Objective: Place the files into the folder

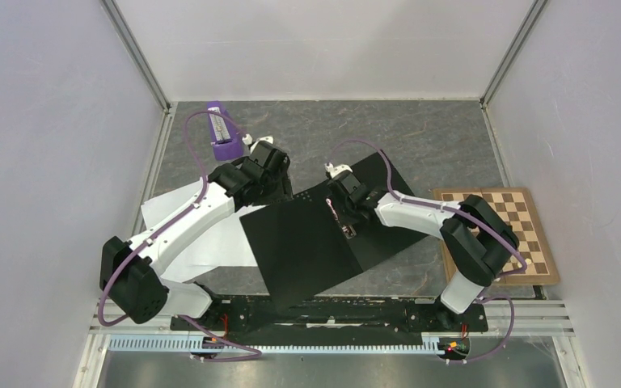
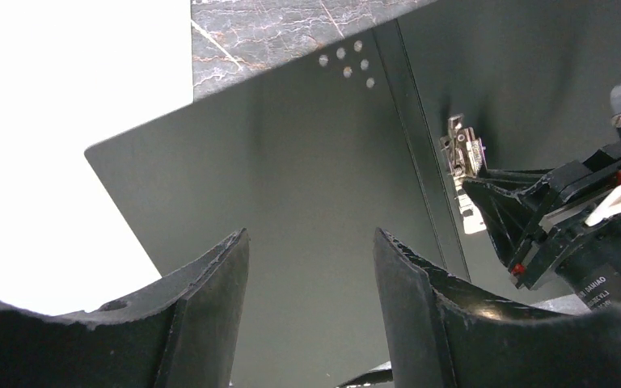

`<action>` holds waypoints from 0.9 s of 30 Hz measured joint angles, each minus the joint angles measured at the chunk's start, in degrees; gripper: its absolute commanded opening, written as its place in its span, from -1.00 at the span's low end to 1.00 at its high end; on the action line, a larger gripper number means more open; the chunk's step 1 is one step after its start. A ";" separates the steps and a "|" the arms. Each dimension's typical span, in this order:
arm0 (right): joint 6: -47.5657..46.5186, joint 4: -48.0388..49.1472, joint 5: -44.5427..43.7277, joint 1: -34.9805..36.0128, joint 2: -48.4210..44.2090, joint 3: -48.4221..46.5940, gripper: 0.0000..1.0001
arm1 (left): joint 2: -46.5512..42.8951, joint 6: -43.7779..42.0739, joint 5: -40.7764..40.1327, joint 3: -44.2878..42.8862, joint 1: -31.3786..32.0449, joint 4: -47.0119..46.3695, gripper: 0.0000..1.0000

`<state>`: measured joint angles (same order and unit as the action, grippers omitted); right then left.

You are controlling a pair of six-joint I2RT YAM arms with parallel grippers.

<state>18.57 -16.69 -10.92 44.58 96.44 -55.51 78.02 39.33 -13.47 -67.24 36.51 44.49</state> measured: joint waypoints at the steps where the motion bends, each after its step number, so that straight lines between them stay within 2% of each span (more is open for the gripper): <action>1: -0.37 -0.20 -0.57 -0.02 0.07 -0.85 -0.85 | 0.00 0.00 0.00 0.00 -0.07 -0.02 0.30; 11: -3.21 -3.13 -2.12 -1.64 5.44 -9.03 -0.87 | 0.00 0.00 -0.11 0.00 -0.37 0.02 0.30; 27: -17.88 -4.55 -0.07 -14.49 11.56 -21.57 -0.87 | 0.09 0.04 0.22 0.04 -4.42 -0.04 0.31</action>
<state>0.69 -21.23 -10.98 30.09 108.01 -77.08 78.11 39.38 -13.26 -67.20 32.10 44.45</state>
